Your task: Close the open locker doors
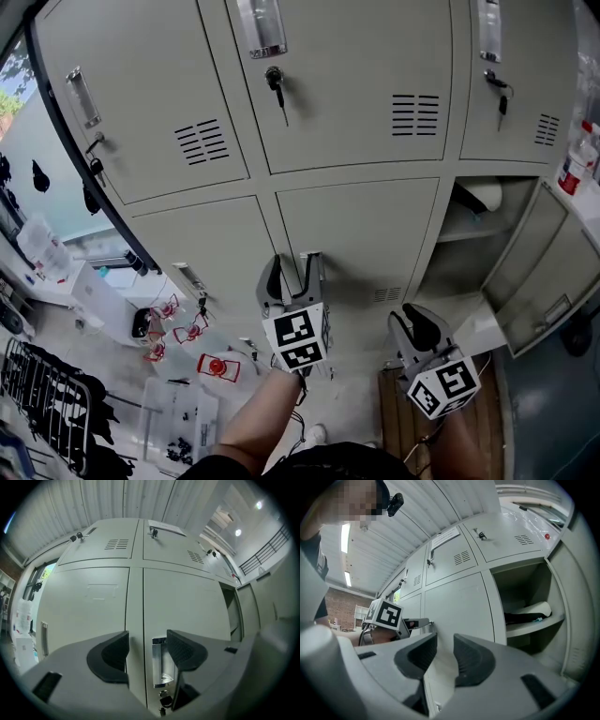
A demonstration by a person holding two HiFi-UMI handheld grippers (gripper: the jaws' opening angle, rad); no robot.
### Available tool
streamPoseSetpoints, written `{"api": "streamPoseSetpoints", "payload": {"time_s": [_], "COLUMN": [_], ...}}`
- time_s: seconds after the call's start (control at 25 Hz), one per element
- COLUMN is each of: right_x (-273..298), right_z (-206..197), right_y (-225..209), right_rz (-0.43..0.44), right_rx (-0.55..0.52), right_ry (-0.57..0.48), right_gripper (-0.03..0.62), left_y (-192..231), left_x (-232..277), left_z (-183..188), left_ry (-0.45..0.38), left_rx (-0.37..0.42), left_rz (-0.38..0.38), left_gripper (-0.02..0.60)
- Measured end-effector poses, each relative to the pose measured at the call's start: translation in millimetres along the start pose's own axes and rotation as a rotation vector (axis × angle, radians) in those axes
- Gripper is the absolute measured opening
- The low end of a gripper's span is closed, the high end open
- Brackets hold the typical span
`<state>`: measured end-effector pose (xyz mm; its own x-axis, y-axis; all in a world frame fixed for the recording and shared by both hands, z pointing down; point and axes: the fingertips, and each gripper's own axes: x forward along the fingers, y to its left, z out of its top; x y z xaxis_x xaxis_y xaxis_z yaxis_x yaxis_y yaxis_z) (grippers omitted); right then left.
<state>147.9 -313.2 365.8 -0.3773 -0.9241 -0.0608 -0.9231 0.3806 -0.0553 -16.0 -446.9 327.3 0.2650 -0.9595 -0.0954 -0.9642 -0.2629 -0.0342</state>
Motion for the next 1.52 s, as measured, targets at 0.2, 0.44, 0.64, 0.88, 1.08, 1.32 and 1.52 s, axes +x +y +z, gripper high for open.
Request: {"api": "streamPoseSetpoints", "payload": {"time_s": [0.2,0.44,0.64,0.88,1.08,1.32,1.52], "right_x": [-2.5,-14.2,-33.2,-84.8,-137.1,-197.1,-229.8], "right_z": [2.0,6.0,9.4,14.6,20.3,30.1,29.7], "right_y": [-0.4,-3.0,-12.1,-47.4,-73.8,-83.9,-81.3], "right_rz": [0.001,-0.025,-0.086,-0.271,-0.451,-0.65,-0.779], "right_rx": [0.001,0.009,0.026,0.039,0.023,-0.008,-0.003], "right_ry": [-0.009,-0.031,-0.061,-0.087,-0.099,-0.114,-0.125], "right_gripper": [0.112,0.112,0.112,0.117,0.121,0.123,0.123], "left_y": [-16.9,-55.7,-109.3,-177.2,-227.6,-270.6,-288.3], "left_x": [-17.4,-39.9,-60.4,-75.7,-93.0,-123.0,-151.8], "left_z": [9.8,14.5,18.0,21.0,17.5,12.3,6.5], "left_ry": [-0.038,-0.025,-0.02,-0.035,-0.032,-0.016,0.006], "left_rx": [0.014,-0.017,-0.084,-0.096,-0.118,-0.149,-0.171], "left_rz": [-0.057,-0.236,-0.525,-0.765,-0.952,-1.153,-1.296], "left_gripper": [0.242,0.249,0.244,0.245,0.245,0.25,0.25]}}
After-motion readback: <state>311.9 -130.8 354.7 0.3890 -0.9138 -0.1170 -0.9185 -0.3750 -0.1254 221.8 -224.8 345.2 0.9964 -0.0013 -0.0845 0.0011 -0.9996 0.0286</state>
